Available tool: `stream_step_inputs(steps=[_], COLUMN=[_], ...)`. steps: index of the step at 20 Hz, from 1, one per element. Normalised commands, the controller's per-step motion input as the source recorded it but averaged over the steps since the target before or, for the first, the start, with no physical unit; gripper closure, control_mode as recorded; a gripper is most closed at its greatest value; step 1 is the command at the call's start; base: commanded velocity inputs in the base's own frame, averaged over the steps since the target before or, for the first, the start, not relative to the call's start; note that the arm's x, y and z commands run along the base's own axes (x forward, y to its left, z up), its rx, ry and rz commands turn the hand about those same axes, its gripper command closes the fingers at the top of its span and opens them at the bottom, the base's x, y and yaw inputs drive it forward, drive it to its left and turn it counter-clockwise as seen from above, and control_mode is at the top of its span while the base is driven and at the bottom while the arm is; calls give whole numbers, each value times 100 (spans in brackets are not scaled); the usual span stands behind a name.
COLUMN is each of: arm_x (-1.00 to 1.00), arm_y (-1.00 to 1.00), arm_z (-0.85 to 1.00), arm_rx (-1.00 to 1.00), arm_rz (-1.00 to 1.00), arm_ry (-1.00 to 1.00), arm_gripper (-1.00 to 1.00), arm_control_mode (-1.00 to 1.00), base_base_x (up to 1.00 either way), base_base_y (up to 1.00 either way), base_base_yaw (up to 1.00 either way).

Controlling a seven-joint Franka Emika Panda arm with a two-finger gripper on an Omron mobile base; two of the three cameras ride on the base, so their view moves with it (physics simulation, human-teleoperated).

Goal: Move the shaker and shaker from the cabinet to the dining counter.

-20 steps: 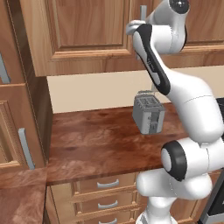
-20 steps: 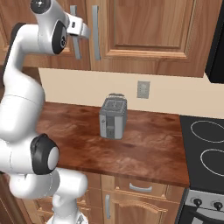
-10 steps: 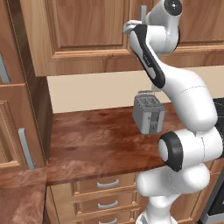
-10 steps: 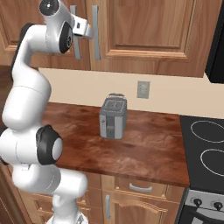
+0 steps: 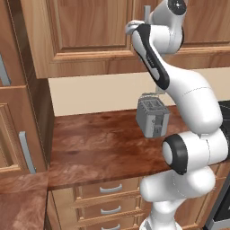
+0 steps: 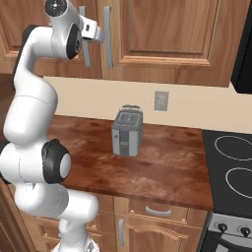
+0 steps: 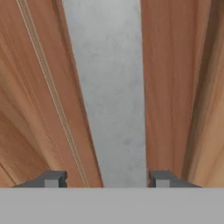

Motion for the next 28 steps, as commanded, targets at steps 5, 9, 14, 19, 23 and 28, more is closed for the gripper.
stream_step_inputs(steps=[5, 9, 14, 19, 23, 28], arm_x=[3, 1, -41, -71, -80, -82], arm_y=[0, 0, 0, 5, 11, 17], arm_z=[-19, -14, -6, 0, 0, 0], arm_rx=[5, 8, 10, 7, 5, 2], arm_rz=[0, 0, 2, 2, 0, 0], arm_ry=[0, 0, 0, 0, 0, 0], arm_gripper=[100, 100, 100, 100, 100, 100], arm_control_mode=[-100, -100, -100, -100, -100, -100], base_base_x=[0, 0, 0, 0, 0, 0], base_base_y=[0, 0, 0, 0, 0, 0], base_base_yaw=[0, 0, 0, 0, 0, 0])
